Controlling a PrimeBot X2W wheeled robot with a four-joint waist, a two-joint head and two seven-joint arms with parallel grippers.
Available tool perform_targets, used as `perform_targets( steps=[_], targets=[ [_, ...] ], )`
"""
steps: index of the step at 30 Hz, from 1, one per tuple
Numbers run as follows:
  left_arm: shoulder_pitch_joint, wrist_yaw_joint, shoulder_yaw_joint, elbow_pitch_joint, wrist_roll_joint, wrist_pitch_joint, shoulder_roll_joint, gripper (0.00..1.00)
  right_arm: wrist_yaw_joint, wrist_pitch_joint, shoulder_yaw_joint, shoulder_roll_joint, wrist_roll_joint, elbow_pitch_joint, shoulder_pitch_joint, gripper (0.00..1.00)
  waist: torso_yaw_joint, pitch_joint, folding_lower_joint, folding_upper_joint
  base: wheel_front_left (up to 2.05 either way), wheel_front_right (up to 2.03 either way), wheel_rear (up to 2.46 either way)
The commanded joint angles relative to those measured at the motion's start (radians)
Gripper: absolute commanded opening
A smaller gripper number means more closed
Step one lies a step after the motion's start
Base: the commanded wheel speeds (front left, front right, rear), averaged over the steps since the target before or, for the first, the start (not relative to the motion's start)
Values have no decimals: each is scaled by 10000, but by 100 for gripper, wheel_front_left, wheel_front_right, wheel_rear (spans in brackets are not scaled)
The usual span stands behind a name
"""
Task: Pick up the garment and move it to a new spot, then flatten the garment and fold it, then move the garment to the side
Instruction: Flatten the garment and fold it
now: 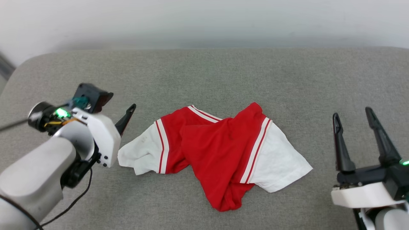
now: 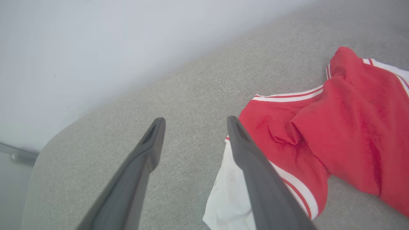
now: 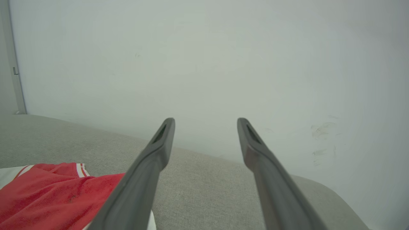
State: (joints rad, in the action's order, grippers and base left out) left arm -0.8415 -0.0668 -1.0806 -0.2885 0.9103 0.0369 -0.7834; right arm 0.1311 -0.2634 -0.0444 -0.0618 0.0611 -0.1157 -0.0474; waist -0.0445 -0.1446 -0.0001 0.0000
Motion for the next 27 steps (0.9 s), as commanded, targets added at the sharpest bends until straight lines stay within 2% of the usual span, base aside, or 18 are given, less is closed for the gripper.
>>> perform_targets(
  steps=[1, 6, 11, 16, 20, 24, 27],
  targets=[
    [345, -258, 84, 147, -57, -341, -54, 100, -7, -20, 56, -285, 104, 12, -248, 100, -108, 112, 1, 0, 0, 0, 0],
    [1441, -1708, 795, 797, 77, -2225, -108, 100, -5, -18, 497, -1229, 82, 428, -991, 100, -203, 242, 1, 0, 0, 0, 0],
    [2698, -3102, 1797, 1400, -64, -2986, 175, 100, -7, 17, 1237, -2265, -462, 1612, -1715, 100, -286, 314, 1, 0, 0, 0, 0],
    [4216, -4310, 3672, 2403, -1564, -3025, 797, 100, -5, 1794, 2652, -3507, -1716, 2373, -2706, 100, -256, 307, 1, 0, 0, 0, 0],
    [5651, -4826, 5187, 3284, -2916, -3021, 1537, 100, -7, 3709, 4032, -4600, -3092, 2145, -3580, 100, -189, 272, 1, 0, 0, 0, 0],
    [6963, -4917, 6465, 3824, -4197, -3021, 2426, 100, -5, 5766, 5472, -5667, -4399, 1860, -4301, 100, -220, 194, 1, 0, 0, 0, 0],
    [7754, -4812, 7105, 4160, -5191, -3022, 3010, 100, -8, 7250, 6592, -6452, -5567, 1654, -4842, 100, -326, 91, 1, 0, 0, 0, 0]
  ],
)
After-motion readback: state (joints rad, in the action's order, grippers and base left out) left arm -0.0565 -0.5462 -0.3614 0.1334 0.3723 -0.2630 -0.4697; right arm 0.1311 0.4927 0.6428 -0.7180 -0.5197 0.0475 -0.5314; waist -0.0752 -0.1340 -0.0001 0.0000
